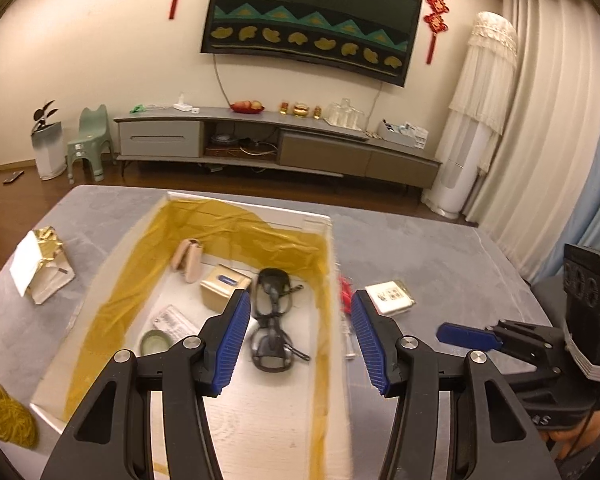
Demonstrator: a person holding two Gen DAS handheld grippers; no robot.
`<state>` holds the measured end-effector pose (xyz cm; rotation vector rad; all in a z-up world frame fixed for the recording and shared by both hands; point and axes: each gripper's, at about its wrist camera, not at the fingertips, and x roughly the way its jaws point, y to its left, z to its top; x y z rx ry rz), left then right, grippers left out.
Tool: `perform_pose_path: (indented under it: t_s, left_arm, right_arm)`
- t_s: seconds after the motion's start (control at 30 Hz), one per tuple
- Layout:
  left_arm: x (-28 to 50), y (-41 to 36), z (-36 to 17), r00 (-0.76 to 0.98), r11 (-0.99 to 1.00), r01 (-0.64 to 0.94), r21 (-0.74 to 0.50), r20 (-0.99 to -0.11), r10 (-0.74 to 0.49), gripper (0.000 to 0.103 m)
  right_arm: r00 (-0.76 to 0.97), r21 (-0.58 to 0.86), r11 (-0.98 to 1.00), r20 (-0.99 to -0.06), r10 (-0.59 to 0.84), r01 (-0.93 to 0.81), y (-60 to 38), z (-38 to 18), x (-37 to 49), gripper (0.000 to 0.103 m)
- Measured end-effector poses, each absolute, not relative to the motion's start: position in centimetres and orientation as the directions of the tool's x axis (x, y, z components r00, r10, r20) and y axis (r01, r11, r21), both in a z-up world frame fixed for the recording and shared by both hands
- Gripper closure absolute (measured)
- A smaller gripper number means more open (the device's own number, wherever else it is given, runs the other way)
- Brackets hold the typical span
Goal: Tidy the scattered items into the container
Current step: 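Move both tools back over the table toward the red toy figure and lighter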
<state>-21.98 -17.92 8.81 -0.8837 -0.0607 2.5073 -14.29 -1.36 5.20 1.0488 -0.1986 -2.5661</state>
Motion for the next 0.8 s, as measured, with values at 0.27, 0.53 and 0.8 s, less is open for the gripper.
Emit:
perform_pose_path:
  t_s: [0.27,0.53,0.8]
  left_arm:
    - [-20.2,-14.3,8.4,-0.631,-0.841,-0.509,-0.182,-0.585,0.509,0.049]
    - [-20.0,-13.2,8.2,-0.62,-0.831,-0.526,-0.182,-0.587,0.521,0.047]
    - [-20.6,-13.4,8.0,-0.616,-0.837,-0.513,-0.19,-0.597,0.513,0.047]
  right_arm:
    - [-0.626,0.243,-0.952,-0.717,-0.306,0.187,1.4,1.6,-16.3,0.052]
    - [-0.614,0.105,-0.98,-0.767,-0.188,0.169,-0.2,-2.1,-20.4,0.052]
    - [-0.613,0.067,-0.988,-0.778,-0.139,0.138,0.3,-6.0,-23.6,0.076]
